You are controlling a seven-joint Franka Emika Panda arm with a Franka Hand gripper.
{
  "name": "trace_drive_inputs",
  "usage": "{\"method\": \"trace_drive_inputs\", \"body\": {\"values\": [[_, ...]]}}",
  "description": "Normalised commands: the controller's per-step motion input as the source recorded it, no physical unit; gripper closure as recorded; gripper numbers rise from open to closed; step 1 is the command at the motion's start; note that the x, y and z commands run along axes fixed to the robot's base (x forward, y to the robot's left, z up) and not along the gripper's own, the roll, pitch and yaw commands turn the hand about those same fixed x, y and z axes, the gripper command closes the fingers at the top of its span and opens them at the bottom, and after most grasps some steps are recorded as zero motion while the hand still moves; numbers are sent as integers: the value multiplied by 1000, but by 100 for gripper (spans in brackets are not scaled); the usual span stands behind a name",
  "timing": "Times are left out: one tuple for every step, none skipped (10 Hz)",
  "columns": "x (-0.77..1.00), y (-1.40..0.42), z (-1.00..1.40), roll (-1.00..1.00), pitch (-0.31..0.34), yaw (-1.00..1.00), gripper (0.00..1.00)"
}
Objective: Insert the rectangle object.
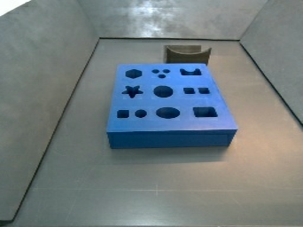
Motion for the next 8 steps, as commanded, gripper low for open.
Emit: {"method": "trace_drive_inputs", "body": {"values": [[1000, -30, -504, 43, 158, -81, 100], [1000, -32, -371, 41, 105, -49, 100], [1000, -24, -253, 45, 88, -35, 100], [1000, -20, -192, 46, 73, -24, 100], [1000, -19, -155, 49, 60, -22, 100], [978, -18, -114, 50, 51, -19, 100], [889, -14, -72, 57, 45, -19, 100], [776, -13, -38, 57, 48, -15, 100]]}}
